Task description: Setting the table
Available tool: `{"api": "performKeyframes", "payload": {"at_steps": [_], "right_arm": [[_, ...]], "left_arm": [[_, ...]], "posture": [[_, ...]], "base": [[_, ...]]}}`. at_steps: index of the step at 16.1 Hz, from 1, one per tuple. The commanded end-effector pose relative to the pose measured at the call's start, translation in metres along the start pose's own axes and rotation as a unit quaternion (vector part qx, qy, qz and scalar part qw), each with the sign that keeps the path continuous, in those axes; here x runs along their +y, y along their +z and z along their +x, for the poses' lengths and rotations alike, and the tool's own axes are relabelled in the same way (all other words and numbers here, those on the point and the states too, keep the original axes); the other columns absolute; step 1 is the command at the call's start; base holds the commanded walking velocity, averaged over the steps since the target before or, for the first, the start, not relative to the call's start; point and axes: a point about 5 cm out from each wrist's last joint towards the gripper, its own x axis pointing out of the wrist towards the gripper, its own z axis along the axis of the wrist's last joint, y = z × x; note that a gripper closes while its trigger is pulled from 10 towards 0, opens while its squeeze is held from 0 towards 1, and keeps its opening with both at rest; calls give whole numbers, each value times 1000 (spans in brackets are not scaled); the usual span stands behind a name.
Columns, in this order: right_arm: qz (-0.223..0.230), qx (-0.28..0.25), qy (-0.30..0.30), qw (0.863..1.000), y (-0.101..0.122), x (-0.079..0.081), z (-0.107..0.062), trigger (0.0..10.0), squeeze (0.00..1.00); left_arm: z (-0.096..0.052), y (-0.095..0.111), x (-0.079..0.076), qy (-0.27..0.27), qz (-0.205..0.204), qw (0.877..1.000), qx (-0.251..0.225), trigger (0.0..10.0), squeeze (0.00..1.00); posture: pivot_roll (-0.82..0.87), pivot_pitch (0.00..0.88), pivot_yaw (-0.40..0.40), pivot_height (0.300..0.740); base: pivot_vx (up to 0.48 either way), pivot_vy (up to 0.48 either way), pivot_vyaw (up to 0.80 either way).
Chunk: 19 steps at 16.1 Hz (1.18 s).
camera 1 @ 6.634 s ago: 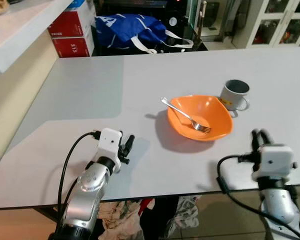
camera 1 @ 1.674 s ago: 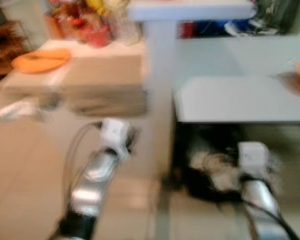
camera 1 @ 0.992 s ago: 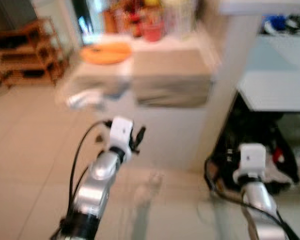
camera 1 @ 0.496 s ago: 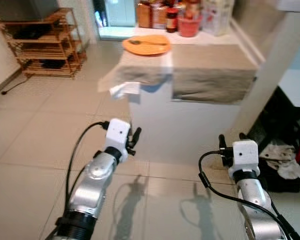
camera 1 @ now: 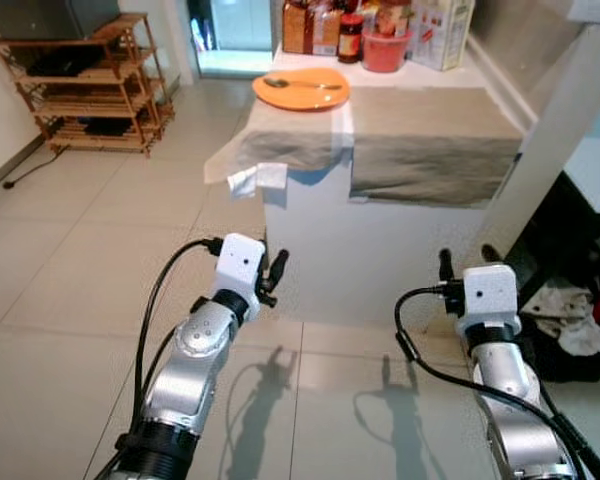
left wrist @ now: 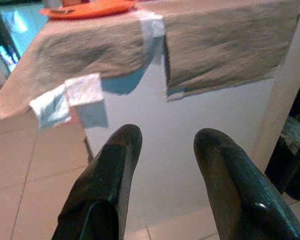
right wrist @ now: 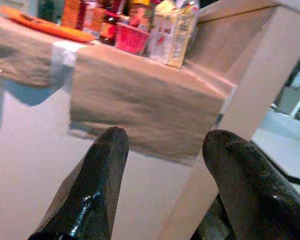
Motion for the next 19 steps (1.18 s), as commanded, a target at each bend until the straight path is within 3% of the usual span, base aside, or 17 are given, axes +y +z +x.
{"api": "performKeyframes", "payload": {"at_steps": [1,6,9,12,16,19], "right_arm": [[-8,-3,-13,1000,0,-7,2,10000,0],[-3,-48,-35,998,18,-18,12,10000,0],[3,-51,-30,998,21,-18,16,10000,0],[-20,-60,-24,998,23,-15,15,10000,0],[-6,-67,-22,997,28,-14,17,10000,0],[11,-67,-18,998,27,-12,15,10000,0]], "left_arm": [[4,8,-3,-9,6,1000,-13,10000,0],[3,10,-7,-25,3,999,-28,10000,0],[5,16,-6,-28,6,999,-39,10000,0],[4,16,-5,-22,11,999,-45,10000,0],[7,22,-3,-15,42,998,-55,10000,0],[6,21,0,-9,38,998,-54,10000,0]], "posture": [[-20,0,37,740],[-16,0,39,740],[-17,0,37,740],[-15,0,33,740],[-17,0,32,740],[-16,0,32,740]], "base": [[469,0,0],[452,0,0],[439,0,-779],[404,0,-438],[0,0,0],[0,0,0]]}}
